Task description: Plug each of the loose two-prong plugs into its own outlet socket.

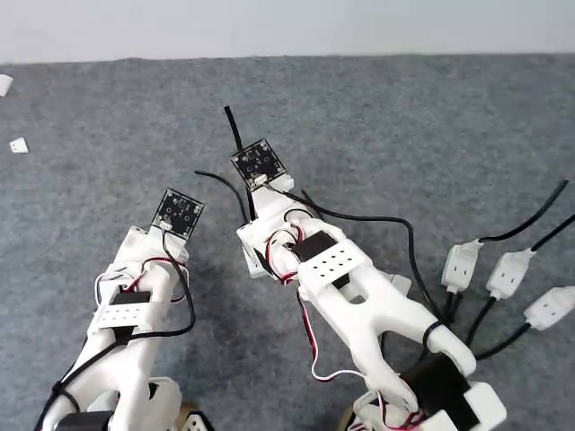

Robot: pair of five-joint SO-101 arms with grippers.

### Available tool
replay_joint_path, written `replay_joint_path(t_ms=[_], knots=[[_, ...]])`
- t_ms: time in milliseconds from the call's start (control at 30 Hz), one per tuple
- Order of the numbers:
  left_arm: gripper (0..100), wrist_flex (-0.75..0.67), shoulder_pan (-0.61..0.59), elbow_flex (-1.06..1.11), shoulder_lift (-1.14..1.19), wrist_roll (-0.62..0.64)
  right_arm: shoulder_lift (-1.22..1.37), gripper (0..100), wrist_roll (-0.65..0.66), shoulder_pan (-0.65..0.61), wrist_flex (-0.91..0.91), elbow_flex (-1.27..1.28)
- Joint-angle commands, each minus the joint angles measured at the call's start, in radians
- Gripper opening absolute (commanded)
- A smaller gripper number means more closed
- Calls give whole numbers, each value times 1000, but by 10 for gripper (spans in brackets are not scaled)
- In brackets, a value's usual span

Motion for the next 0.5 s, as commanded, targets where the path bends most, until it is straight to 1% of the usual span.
replay_joint_path(t_ms=[0, 467], knots=[[12, -25, -5, -5, -31, 14, -4, 8, 3, 10, -16, -71], [12, -25, -5, -5, -31, 14, -4, 8, -17, 8, -16, -78]])
